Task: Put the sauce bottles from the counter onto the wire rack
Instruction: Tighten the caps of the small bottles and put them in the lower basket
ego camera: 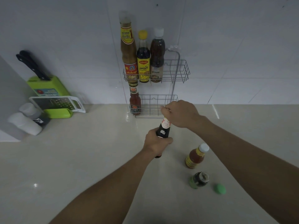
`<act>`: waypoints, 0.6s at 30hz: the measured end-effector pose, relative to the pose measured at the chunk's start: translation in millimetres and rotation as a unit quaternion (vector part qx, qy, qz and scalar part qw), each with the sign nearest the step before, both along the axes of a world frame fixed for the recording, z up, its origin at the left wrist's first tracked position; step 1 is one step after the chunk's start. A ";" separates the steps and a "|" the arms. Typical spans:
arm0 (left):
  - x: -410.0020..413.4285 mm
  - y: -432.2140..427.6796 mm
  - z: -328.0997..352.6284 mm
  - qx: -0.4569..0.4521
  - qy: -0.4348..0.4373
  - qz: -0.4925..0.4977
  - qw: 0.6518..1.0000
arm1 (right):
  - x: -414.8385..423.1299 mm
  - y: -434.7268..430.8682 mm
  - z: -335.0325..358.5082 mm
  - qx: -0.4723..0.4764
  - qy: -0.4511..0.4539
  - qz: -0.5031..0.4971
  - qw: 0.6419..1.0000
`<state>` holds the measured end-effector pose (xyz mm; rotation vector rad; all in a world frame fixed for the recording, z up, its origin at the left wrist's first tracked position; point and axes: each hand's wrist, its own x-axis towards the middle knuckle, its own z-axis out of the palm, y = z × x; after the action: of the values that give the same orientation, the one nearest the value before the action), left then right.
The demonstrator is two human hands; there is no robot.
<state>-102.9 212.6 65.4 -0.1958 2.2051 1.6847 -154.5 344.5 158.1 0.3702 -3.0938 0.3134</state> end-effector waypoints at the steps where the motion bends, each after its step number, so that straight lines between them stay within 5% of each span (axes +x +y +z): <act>1: 2.7 -0.1 -2.4 -0.011 0.022 0.005 1.000 | -1.3 -0.6 -2.1 0.027 -0.011 -0.026 0.999; 5: 9.8 -4.7 -8.6 -0.035 0.077 0.001 0.996 | -4.3 3.1 0.3 0.026 -0.064 0.009 0.998; 9: 2.9 -5.6 -2.3 -0.017 0.077 -0.008 0.997 | -6.4 5.8 13.8 0.008 0.022 0.103 0.994; 18: 19.2 2.4 -22.7 -0.107 0.106 0.054 0.987 | 2.0 -8.4 -6.6 0.182 -0.011 0.035 0.983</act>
<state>-83.8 215.0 42.7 -0.2015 2.5787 1.5853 -152.6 336.1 151.5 0.4812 -3.1572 -0.2551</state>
